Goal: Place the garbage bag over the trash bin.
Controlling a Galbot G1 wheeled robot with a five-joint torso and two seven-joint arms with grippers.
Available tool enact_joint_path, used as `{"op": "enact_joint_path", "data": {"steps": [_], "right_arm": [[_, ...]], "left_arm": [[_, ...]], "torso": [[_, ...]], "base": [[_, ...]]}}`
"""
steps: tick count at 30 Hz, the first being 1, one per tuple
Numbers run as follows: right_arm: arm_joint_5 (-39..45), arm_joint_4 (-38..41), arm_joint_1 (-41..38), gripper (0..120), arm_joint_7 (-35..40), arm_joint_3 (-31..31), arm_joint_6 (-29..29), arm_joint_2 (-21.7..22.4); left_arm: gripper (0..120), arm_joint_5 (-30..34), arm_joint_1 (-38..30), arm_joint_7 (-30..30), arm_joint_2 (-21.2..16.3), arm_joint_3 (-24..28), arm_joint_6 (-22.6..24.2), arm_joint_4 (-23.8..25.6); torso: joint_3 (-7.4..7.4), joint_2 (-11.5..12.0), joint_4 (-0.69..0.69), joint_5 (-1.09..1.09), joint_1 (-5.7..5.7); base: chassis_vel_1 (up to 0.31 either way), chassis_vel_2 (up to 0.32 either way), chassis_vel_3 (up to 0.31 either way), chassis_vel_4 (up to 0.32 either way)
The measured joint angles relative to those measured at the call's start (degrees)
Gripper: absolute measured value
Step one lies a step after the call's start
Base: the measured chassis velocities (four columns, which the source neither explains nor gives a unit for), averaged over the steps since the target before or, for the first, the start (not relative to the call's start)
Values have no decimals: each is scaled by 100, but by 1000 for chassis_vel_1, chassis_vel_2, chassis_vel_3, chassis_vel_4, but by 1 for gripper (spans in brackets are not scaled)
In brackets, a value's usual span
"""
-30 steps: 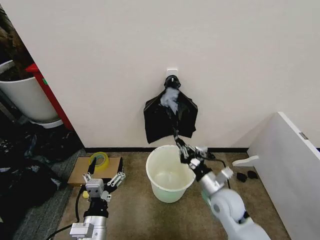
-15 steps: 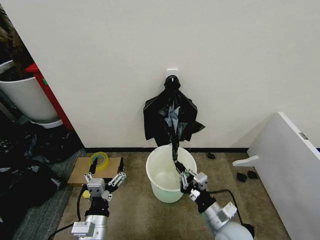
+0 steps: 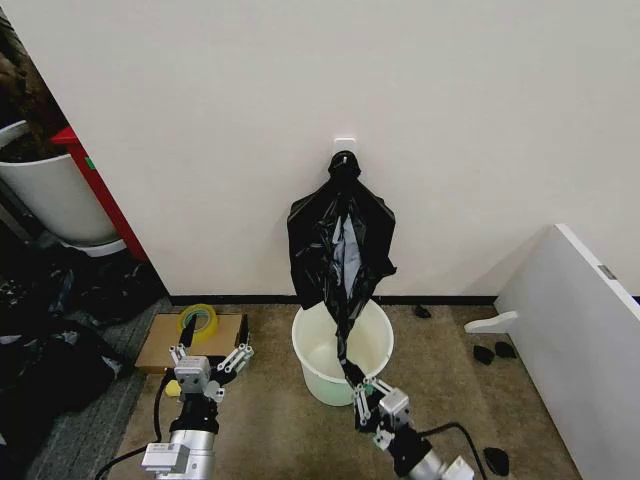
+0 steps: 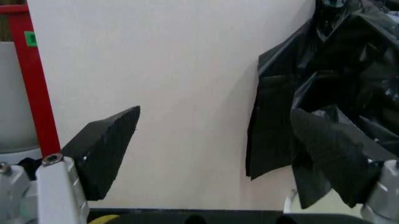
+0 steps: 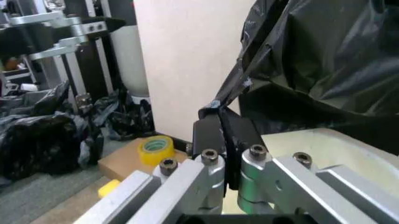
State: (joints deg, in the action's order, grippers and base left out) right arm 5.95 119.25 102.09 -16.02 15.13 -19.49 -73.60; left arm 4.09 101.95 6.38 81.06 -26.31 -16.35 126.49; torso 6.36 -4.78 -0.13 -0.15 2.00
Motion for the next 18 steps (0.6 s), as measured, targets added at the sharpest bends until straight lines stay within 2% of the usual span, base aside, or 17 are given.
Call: {"op": "enact_joint_path", "data": {"steps": [9,18], "right_arm": [[-173,-117,161,0,-180,3,-543,-14],[-203,-195,217,0,-325,16,-736,2]], "left_arm": [[93,5,-2,-2,-3,4,-14,-37],[93,1,6,-3,17,0,-28,-46]], "torso": [[0,0,0,0,0],[0,1,0,0,0]], "base": [[0,0,0,0],[0,0,0,0]]}}
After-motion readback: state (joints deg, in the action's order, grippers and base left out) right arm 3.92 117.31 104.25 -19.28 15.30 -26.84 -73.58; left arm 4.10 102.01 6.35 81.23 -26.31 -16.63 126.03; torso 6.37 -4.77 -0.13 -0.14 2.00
